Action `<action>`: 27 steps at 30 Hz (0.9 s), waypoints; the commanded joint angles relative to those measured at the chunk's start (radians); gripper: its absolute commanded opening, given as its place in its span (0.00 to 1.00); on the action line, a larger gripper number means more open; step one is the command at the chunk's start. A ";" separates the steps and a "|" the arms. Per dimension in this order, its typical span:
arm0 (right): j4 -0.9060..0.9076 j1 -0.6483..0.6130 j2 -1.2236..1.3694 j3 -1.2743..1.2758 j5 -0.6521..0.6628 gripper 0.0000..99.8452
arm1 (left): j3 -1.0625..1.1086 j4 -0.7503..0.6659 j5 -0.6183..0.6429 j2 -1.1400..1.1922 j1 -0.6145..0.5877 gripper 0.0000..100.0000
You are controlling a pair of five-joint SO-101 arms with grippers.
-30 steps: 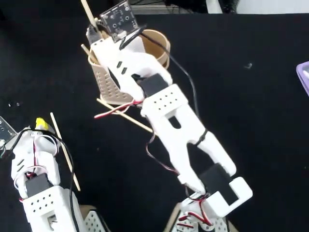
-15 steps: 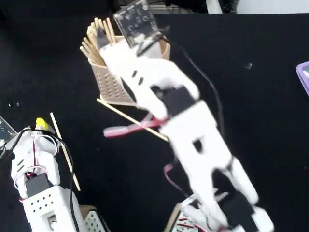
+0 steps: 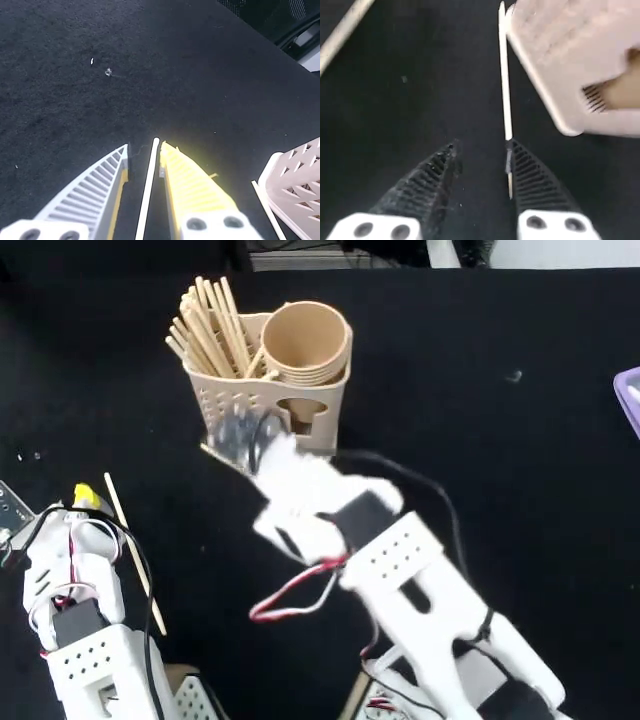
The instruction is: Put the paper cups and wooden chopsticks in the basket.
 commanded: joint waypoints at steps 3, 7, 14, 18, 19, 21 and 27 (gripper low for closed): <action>-0.221 0.077 0.012 0.191 0.049 0.20 | -0.010 -0.023 0.009 -0.008 -0.002 0.12; -0.287 0.110 0.160 0.194 0.109 0.20 | -0.010 -0.023 0.009 -0.008 -0.002 0.12; -0.313 0.161 0.372 0.077 0.144 0.20 | -0.008 -0.023 0.009 -0.008 -0.002 0.12; -0.307 0.175 0.440 0.035 0.192 0.20 | -0.008 -0.023 0.009 -0.008 -0.002 0.12; -0.307 0.175 0.456 0.030 0.195 0.20 | -0.008 -0.023 0.009 -0.008 -0.002 0.12; -0.307 0.172 0.487 0.024 0.216 0.20 | -0.008 -0.023 0.009 -0.008 -0.002 0.12; -0.285 0.169 0.513 0.027 0.273 0.01 | -0.010 -0.023 0.009 -0.008 -0.002 0.12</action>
